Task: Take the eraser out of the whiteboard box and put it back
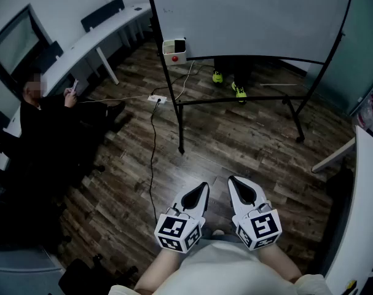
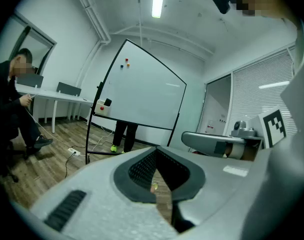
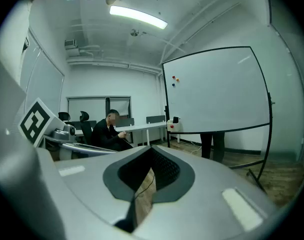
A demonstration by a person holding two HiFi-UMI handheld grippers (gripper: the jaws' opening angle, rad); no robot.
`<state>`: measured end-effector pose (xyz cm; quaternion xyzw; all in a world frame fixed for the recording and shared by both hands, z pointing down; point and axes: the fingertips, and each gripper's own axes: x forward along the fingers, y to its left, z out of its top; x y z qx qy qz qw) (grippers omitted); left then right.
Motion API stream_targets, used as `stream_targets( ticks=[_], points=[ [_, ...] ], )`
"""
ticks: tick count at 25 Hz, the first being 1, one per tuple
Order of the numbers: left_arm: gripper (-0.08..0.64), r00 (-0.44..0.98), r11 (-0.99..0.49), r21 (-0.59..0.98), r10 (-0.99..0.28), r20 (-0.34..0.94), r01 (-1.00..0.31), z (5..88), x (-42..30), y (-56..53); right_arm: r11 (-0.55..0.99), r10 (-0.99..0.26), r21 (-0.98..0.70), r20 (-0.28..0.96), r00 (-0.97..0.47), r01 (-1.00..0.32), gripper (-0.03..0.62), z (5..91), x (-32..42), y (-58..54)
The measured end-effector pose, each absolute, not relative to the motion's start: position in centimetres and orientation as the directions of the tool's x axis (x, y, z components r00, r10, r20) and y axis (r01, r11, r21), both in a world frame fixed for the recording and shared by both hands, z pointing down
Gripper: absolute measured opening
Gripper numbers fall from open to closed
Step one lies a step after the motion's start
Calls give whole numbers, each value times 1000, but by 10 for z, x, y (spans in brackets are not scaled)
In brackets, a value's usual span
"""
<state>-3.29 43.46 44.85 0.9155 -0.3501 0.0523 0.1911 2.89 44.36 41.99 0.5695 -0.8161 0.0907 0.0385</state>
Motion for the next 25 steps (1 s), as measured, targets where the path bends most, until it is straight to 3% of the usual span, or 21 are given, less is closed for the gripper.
stream_targets(
  ticks=[15, 25],
  points=[
    [5, 740, -685, 284, -646, 187, -671, 436, -27, 455, 375, -913, -120, 124, -388, -919, 1, 418, 27, 474],
    [5, 731, -675, 284, -650, 205, -681, 444, -34, 410, 380, -910, -142, 121, -397, -914, 2, 419, 27, 428]
  ],
)
